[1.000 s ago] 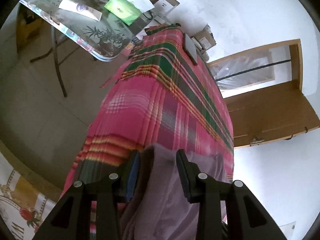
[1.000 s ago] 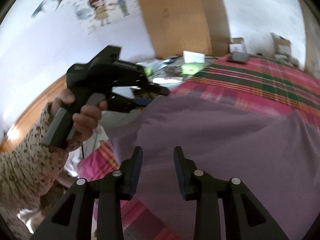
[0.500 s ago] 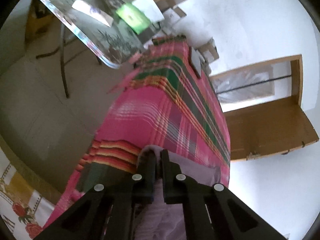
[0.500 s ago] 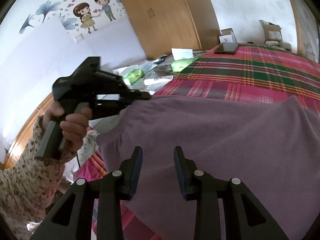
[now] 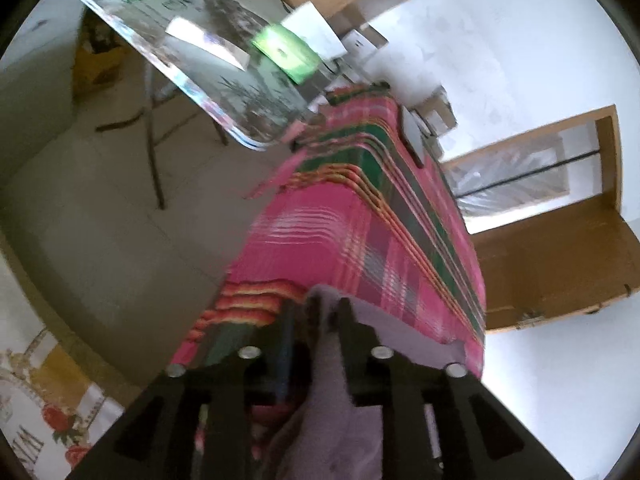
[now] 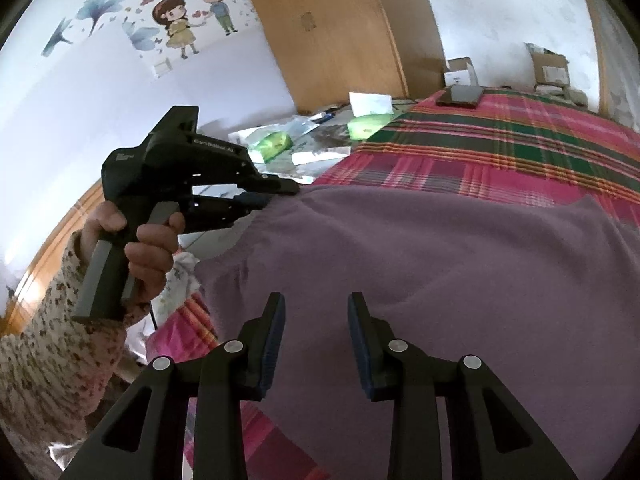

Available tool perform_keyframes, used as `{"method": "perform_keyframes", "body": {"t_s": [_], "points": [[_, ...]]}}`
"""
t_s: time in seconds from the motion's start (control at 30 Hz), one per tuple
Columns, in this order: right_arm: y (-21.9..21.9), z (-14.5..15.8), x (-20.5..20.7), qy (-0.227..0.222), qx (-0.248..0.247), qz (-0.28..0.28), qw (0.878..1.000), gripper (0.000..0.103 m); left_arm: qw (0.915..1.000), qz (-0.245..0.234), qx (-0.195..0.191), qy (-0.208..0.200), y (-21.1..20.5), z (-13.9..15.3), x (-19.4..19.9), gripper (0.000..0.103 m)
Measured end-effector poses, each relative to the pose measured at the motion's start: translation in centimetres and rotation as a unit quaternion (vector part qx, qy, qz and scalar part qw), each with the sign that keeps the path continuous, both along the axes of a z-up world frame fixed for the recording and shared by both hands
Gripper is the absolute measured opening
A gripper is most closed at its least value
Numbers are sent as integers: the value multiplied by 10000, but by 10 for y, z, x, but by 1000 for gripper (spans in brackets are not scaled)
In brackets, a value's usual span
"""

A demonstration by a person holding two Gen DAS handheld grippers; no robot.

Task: Fold clothes

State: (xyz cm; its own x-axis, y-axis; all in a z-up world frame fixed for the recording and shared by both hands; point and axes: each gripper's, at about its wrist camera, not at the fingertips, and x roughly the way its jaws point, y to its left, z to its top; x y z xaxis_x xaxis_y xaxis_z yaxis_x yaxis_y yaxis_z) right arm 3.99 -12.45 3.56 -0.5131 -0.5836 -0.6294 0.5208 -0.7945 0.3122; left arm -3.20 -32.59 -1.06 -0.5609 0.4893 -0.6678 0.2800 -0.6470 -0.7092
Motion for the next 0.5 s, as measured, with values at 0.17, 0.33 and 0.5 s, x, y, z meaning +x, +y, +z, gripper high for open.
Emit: {"method": "perform_keyframes", "body": {"t_s": [0.17, 0.33, 0.5], "points": [[-3, 2, 6, 39, 9, 115, 9999, 34, 9999, 76, 74, 32, -6, 5, 39, 33], [-6, 3, 13, 67, 10, 202, 9998, 34, 9997, 229, 125, -14, -3, 5, 77, 34], [-9, 3, 19, 81, 20, 289, 9995, 35, 9997, 210, 141, -66, 6, 3, 101, 42]]}}
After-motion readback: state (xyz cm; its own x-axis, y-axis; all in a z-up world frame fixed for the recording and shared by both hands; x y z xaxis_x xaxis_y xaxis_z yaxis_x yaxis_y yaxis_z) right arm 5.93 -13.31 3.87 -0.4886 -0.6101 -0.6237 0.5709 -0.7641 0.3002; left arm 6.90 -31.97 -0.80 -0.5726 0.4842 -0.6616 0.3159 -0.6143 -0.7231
